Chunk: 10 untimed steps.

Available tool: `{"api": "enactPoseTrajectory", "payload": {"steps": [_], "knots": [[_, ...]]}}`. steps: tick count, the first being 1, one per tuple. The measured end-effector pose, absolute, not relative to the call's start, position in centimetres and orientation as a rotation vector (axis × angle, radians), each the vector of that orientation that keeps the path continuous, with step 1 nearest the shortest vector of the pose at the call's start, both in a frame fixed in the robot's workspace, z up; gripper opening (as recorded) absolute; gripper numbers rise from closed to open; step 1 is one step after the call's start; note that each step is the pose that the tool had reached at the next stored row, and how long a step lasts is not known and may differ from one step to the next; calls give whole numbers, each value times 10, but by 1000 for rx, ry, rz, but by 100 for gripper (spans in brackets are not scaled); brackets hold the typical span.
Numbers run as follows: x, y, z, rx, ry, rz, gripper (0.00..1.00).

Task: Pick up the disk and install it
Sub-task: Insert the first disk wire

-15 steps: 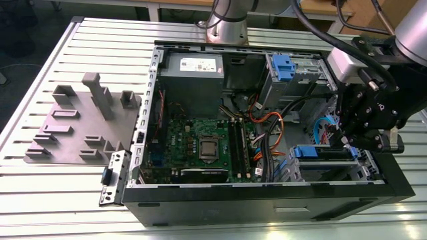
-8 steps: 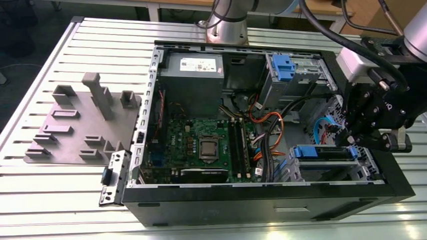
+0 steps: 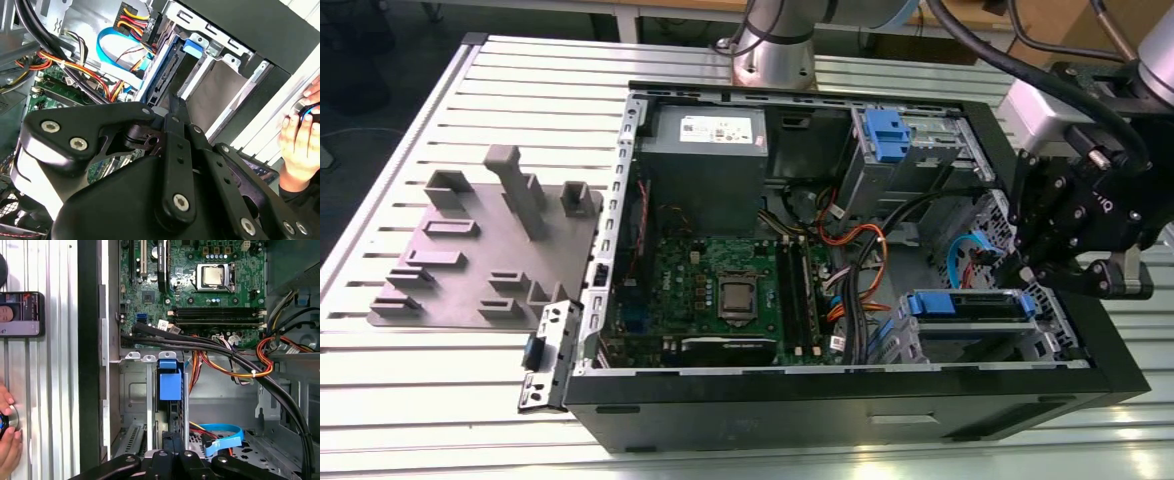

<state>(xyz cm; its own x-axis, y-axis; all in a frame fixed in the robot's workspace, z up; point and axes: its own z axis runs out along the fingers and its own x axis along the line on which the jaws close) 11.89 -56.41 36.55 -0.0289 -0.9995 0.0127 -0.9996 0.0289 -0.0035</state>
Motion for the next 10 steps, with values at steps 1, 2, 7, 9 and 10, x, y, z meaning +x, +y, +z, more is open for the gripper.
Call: {"api": "enactPoseTrajectory", "payload": {"steps": [1,2,7,9,10], "knots": [[119,-564,366,2184,-2248,18,11],[120,-563,366,2184,-2248,18,11],[126,-559,366,2184,-2248,19,11],[129,-557,366,2184,-2248,19,11],[131,-556,366,2184,-2248,19,11]]}}
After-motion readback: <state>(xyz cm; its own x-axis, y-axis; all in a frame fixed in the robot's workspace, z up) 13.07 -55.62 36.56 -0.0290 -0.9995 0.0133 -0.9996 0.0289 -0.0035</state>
